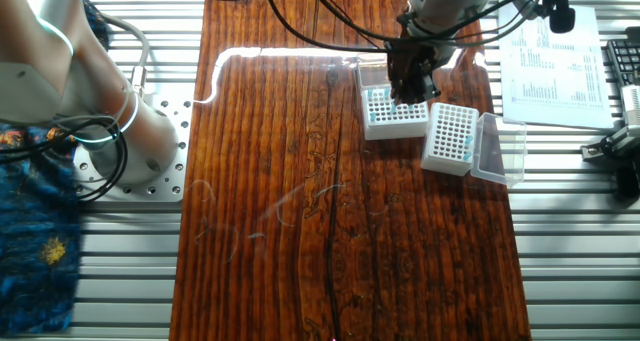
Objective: Transfer all medium pipette tips from one holder to another
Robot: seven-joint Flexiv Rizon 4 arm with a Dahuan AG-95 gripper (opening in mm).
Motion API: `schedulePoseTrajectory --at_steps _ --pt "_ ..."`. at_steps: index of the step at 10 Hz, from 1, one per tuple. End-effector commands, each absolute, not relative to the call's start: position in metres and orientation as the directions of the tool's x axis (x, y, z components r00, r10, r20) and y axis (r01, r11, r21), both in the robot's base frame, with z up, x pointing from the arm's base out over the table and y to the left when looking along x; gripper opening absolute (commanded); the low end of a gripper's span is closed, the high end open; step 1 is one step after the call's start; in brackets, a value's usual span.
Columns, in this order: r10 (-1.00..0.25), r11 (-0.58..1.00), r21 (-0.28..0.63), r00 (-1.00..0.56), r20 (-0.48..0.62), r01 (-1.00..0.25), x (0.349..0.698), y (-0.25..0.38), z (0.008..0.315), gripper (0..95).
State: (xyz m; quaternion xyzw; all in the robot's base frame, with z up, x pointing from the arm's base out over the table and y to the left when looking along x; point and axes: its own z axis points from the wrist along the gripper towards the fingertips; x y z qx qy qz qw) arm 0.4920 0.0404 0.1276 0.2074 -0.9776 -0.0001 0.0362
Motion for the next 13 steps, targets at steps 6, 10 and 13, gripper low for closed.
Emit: schedulePoseTrajectory --at_steps 6,10,13 --pt "-0.410 0.911 -0.003 -0.908 0.082 -0.412 0.4885 0.0389 0.1245 0.0" --pt "-0.410 0.911 0.000 -0.909 0.077 -0.411 0.4889 0.0367 0.1191 0.0" --pt "-0.422 0.906 0.003 -0.903 0.076 -0.423 0.4894 0.0361 0.1177 0.0"
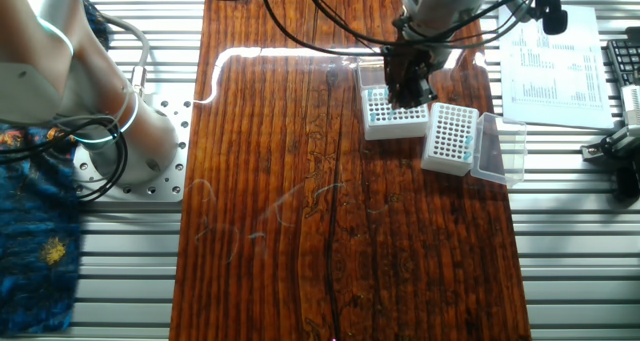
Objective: Transfer all medium pipette tips from one holder to another
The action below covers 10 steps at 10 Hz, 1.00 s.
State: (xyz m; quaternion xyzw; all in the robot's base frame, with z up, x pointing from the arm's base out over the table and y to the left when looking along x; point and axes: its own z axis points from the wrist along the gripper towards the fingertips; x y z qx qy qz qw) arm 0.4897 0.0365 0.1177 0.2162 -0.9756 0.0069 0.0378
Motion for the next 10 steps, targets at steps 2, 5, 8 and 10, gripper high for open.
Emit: schedulePoseTrajectory --at_steps 2,5,8,10 --pt "-0.424 0.905 0.005 -0.903 0.073 -0.425 0.4898 0.0361 0.1168 0.0" --pt "-0.424 0.905 0.009 -0.903 0.069 -0.424 0.4898 0.0367 0.1168 0.0" --pt "-0.420 0.907 0.009 -0.905 0.071 -0.420 0.4907 0.0402 0.1149 0.0" --pt "-0.431 0.902 0.008 -0.899 0.072 -0.432 0.4908 0.0405 0.1146 19.0"
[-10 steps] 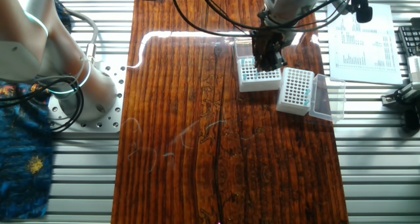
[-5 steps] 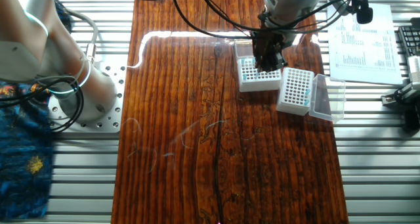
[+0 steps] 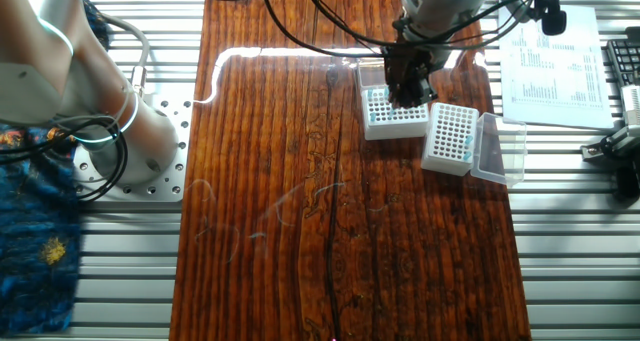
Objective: Transfer all medium pipette tips from one holder to another
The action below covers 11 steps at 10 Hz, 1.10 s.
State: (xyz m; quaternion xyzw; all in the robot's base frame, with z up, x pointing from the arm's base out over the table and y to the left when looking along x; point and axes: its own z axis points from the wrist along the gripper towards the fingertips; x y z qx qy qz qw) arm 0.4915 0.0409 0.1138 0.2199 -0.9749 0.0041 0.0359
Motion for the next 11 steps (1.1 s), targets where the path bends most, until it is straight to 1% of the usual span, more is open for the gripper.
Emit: schedulePoseTrajectory --at_steps 1,2,6,7,10,11 --pt "-0.434 0.901 0.008 -0.898 0.073 -0.435 0.491 0.040 0.115 19.0" --pt "-0.435 0.900 0.007 -0.897 0.073 -0.436 0.491 0.040 0.114 38.0" --pt "-0.422 0.906 0.000 -0.905 0.060 -0.422 0.496 0.039 0.111 38.0" --pt "-0.401 0.916 -0.004 -0.914 0.059 -0.402 0.510 0.040 0.112 19.0" --pt "-0.396 0.918 -0.008 -0.916 0.067 -0.397 0.540 0.035 0.116 19.0" --pt "-0.396 0.918 -0.008 -0.916 0.067 -0.397 0.540 0.035 0.116 19.0"
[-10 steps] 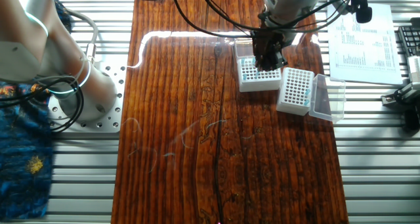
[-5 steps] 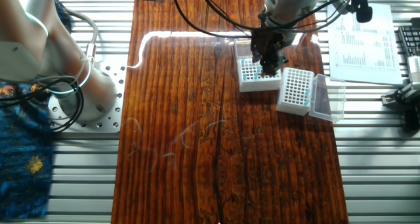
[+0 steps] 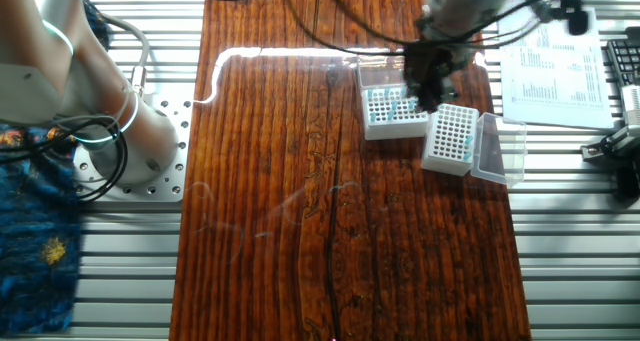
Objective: Transfer all medium pipette tips from one holder to another
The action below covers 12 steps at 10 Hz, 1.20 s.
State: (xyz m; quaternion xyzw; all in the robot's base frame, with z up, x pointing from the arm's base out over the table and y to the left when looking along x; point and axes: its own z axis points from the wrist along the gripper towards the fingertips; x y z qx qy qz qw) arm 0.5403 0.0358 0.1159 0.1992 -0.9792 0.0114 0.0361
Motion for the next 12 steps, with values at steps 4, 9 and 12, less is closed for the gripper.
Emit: schedulePoseTrajectory --at_steps 4,9,12 --pt "-0.439 0.898 -0.014 -0.897 0.057 -0.440 0.565 -0.006 0.098 19.0" --pt "-0.441 0.897 -0.024 -0.897 0.032 -0.442 0.582 -0.018 0.090 19.0" --pt "-0.433 0.900 -0.027 -0.901 0.029 -0.434 0.593 -0.017 0.088 19.0"
